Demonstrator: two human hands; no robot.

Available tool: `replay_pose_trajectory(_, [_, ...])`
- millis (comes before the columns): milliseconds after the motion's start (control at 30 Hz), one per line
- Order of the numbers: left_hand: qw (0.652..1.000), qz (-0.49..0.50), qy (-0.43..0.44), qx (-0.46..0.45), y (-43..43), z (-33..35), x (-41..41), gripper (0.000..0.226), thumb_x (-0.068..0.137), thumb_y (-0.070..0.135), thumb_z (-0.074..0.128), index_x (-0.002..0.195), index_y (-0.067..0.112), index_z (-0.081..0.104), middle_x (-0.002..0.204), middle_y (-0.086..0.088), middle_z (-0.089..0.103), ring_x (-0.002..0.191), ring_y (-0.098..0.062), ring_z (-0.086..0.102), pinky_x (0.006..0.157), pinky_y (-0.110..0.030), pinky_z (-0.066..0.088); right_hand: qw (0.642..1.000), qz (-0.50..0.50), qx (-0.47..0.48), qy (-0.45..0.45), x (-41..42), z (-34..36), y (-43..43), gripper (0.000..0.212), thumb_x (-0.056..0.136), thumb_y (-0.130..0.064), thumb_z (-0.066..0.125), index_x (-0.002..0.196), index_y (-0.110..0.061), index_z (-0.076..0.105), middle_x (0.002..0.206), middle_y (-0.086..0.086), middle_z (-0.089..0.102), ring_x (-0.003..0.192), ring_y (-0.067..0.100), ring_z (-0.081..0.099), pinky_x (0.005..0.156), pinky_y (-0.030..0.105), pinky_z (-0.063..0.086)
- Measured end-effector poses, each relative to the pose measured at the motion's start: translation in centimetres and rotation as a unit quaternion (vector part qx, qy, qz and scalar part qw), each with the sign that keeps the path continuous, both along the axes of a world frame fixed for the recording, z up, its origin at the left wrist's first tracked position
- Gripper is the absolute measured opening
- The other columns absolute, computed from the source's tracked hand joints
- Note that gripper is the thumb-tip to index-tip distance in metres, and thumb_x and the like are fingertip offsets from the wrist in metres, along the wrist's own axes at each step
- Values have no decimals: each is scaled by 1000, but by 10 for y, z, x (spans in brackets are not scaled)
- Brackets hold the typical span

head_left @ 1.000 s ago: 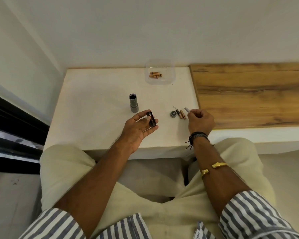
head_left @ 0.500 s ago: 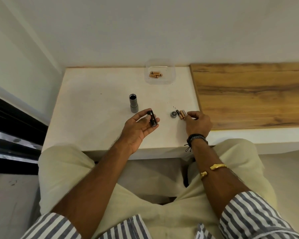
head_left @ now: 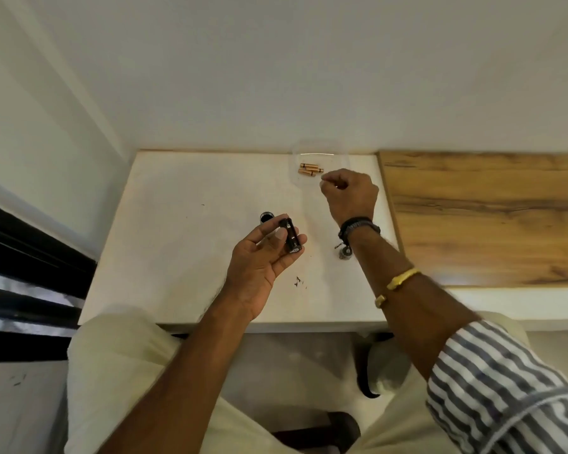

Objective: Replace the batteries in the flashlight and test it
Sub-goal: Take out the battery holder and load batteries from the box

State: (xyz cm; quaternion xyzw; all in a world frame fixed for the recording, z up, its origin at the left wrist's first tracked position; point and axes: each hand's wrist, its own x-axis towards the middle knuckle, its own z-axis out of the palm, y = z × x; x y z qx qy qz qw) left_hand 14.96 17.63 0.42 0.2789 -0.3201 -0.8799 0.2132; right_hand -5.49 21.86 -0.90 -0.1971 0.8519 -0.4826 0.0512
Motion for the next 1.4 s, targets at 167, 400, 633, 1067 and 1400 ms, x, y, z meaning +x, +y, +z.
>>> replay_pose_trajectory(167, [1000,7,-14,0,-5,-5,-2,37,86,16,68,122,8,67,118,-24,69,106,-39,71,82,-35,60,990,44,131,32,-34,-9,-45,18,84,-19,69,95,-25,81,94,-1,79,88,21,71,80,33,60])
replay_pose_trajectory(400, [1000,15,-16,11,-9,-13,-2,30,87,15,66,116,13,72,114,-20,72,105,-37,72,82,-35,61,943,105,310,55,-64,-20,-91,19,89,-24,67,105,-19,77,106,8,76,99,31,70,90,43,58])
replay_pose_trajectory(633, [1000,17,-16,7,-10,-16,0,29,85,16,67,113,16,75,115,-19,72,105,-38,72,81,-35,61,926,104,352,86,-67,-26,-94,27,92,-31,67,112,-13,72,111,13,73,106,34,68,91,44,58])
replay_pose_trajectory(1067, [999,10,-7,-31,-1,-12,9,39,83,12,70,122,6,67,116,-22,72,106,-37,71,82,-36,60,981,75,-118,-136,48,22,15,13,93,-19,65,97,-18,77,87,-4,76,63,12,71,57,25,55])
replay_pose_trajectory(1400, [996,-7,-42,-72,13,-23,16,27,94,9,65,121,5,68,117,-15,73,110,-33,70,81,-37,60,959,119,-166,-197,106,24,92,6,90,-11,74,95,-8,73,82,6,77,62,17,67,61,35,58])
